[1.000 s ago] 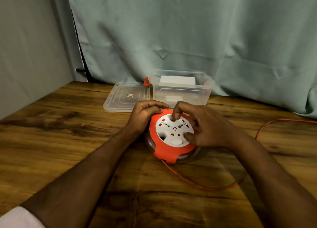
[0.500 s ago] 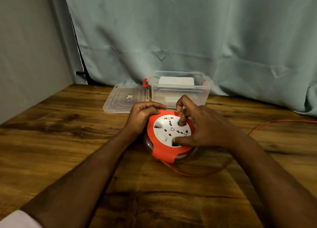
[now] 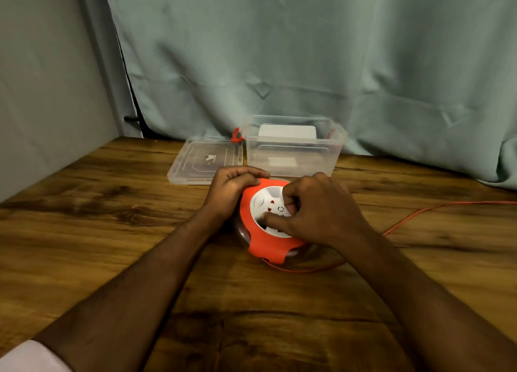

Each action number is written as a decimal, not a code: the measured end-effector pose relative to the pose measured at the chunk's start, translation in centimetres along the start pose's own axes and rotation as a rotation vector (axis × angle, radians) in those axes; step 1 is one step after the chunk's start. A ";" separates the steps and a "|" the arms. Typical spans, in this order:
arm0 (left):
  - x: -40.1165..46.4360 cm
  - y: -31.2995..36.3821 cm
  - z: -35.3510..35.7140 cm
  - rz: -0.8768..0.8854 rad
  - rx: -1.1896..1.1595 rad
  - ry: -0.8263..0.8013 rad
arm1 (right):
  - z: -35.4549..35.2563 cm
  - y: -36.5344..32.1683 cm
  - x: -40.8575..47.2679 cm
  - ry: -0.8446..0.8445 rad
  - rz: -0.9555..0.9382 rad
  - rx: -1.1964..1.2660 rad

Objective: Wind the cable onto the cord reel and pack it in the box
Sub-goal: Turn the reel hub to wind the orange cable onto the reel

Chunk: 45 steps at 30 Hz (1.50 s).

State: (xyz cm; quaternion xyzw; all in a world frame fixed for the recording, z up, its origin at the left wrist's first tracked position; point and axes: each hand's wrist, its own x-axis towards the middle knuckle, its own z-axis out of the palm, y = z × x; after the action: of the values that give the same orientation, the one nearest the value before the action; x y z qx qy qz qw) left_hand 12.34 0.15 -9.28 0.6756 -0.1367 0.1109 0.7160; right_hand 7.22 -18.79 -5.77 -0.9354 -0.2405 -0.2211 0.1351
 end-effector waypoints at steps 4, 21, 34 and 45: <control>-0.2 0.0 0.0 0.002 -0.002 -0.027 | -0.1 -0.2 0.0 -0.002 -0.063 0.046; 0.1 -0.4 -0.3 0.033 0.063 -0.027 | -3.2 3.1 0.5 -0.280 -0.175 0.283; 0.1 -0.2 -0.2 0.017 0.041 -0.034 | -1.5 1.5 -0.1 -0.049 -0.184 0.049; 0.5 -1.0 -0.4 0.001 0.004 -0.031 | -0.6 1.1 0.4 0.012 -0.137 0.250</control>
State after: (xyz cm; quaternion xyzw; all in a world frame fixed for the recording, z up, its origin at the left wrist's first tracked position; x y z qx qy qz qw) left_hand 13.16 0.43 -10.02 0.6786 -0.1477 0.1012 0.7124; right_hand 7.87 -19.81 -5.24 -0.8914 -0.3285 -0.2036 0.2367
